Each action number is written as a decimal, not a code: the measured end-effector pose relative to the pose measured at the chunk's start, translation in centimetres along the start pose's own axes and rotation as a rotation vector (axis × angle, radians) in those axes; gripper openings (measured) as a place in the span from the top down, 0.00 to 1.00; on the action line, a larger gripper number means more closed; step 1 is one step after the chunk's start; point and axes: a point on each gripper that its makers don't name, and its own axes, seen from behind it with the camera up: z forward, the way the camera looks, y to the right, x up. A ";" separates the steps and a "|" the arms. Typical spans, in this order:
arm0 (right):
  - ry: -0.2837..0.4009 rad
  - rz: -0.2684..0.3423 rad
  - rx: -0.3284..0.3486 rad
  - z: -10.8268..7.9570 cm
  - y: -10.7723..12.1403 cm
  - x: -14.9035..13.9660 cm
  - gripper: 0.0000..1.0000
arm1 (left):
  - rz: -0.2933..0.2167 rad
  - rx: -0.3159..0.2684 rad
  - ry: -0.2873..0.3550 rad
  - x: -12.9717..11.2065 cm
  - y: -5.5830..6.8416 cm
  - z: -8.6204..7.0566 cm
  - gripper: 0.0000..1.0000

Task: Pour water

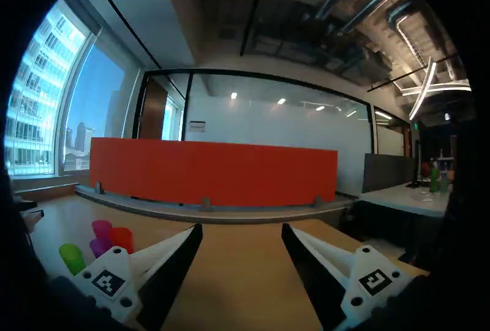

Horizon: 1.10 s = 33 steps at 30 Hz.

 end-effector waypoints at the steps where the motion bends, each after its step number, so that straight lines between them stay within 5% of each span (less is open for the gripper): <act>1: 0.000 0.001 0.000 0.0 0.0 0.0 0.00 | 0.000 -0.001 0.000 0.0 0.0 0.0 0.08; 33: 0.010 -0.008 0.034 -0.6 0.2 -0.5 0.00 | 0.002 -0.005 -0.002 0.0 0.1 0.1 0.08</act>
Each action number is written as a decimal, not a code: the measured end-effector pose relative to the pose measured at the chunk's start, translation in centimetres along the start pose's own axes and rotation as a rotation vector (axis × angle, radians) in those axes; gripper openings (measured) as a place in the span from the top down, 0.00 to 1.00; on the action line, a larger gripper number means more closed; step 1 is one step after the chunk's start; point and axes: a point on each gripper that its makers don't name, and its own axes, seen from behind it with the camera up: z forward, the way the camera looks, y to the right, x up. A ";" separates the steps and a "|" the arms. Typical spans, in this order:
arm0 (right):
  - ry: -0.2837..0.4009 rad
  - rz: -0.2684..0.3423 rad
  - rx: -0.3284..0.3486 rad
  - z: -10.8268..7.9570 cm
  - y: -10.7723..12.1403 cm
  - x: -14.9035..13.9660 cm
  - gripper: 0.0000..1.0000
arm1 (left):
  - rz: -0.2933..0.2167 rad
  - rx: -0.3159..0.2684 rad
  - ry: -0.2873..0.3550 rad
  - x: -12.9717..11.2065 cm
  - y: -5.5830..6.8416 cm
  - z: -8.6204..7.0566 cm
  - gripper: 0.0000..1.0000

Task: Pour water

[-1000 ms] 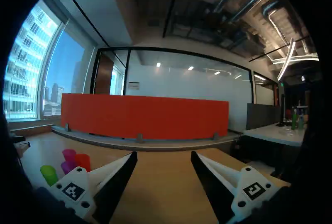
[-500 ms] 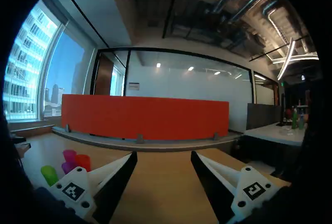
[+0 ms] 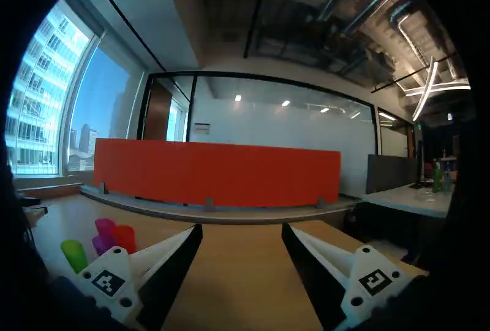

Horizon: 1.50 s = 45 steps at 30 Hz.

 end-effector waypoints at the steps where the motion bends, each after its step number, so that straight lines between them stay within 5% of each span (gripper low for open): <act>1: -0.005 -0.005 0.004 0.0 0.0 -0.2 0.00 | 0.000 0.000 0.000 0.0 0.0 0.0 0.08; 17: -0.036 -0.028 0.056 1.1 -1.2 -4.4 0.00 | 0.000 0.000 0.000 0.0 0.1 0.0 0.08; 33: -0.048 0.061 0.122 2.0 -2.1 -7.5 0.00 | 0.000 0.000 0.000 0.0 0.1 0.0 0.08; 45: -0.054 0.068 0.085 2.4 -0.8 -8.7 0.00 | 0.000 0.000 0.000 0.0 0.1 0.0 0.08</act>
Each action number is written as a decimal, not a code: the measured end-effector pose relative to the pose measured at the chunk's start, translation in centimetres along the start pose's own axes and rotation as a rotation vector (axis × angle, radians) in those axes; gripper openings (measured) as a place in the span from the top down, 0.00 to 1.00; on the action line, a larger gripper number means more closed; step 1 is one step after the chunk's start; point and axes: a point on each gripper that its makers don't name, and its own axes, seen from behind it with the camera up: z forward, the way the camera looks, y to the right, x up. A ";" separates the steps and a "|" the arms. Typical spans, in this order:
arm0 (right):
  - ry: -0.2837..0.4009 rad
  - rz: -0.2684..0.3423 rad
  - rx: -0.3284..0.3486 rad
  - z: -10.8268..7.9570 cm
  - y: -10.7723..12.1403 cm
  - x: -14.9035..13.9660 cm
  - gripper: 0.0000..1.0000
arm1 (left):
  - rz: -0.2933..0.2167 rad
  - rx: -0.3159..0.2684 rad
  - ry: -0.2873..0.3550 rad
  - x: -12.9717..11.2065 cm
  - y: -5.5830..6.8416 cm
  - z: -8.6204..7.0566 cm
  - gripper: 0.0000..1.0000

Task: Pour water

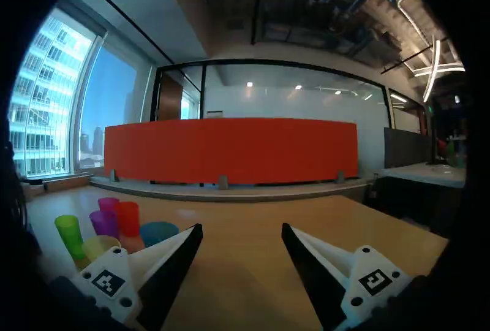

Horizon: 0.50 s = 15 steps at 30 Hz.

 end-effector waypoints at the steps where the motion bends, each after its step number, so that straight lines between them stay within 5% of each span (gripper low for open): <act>1: -0.002 0.001 -0.002 0.0 0.1 -0.1 0.00 | 0.000 0.000 0.000 0.0 0.0 0.0 0.08; 15: -0.011 -0.003 -0.011 -0.2 0.3 -0.4 0.00 | 0.000 0.000 0.000 0.0 0.0 -0.1 0.08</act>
